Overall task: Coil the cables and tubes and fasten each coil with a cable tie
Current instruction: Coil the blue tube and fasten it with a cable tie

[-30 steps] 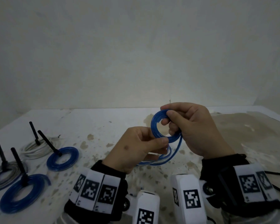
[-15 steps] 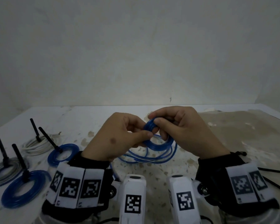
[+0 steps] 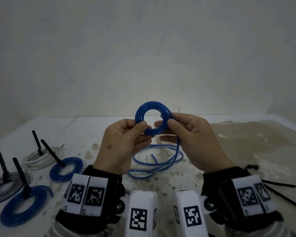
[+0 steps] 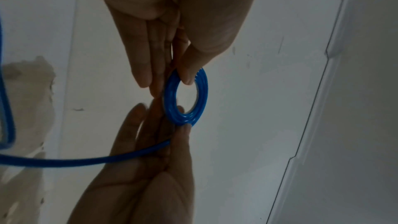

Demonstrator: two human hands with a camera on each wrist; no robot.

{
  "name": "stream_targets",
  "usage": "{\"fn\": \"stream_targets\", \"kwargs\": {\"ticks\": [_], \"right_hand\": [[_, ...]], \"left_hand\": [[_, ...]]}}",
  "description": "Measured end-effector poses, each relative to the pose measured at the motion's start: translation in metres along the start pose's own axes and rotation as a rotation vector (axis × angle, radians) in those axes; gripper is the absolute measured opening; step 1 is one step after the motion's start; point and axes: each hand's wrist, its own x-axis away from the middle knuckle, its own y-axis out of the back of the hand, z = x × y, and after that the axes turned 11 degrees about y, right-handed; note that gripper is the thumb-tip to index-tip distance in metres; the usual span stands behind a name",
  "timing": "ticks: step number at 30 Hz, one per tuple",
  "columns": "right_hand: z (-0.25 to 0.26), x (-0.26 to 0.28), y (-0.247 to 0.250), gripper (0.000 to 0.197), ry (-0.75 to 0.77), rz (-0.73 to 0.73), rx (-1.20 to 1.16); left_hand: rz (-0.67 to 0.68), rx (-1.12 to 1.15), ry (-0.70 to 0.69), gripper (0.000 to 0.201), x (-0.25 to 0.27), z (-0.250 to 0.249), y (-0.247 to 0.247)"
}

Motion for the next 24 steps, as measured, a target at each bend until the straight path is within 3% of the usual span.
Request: {"fn": "stream_targets", "kwargs": {"ticks": [4,9,12,17,24], "right_hand": [[0.001,-0.002,-0.001,0.023,0.015,-0.053,-0.118],[0.003,-0.001,0.007,0.023,0.005,-0.012,-0.011],[0.006,0.0,0.01,0.025,0.001,0.071,0.096],[0.01,0.002,0.011,0.026,0.031,0.192,0.297],[0.009,0.001,0.007,0.021,0.055,0.113,0.291]], "left_hand": [[0.088,-0.034,0.114,0.009,0.001,0.006,-0.003],[0.164,-0.258,0.172,0.005,0.005,0.018,-0.007],[0.149,-0.385,0.107,0.005,0.004,0.015,-0.004],[0.117,-0.492,-0.129,0.013,0.004,0.0,0.006],[0.123,-0.384,-0.116,0.003,0.006,-0.002,0.007]]}}
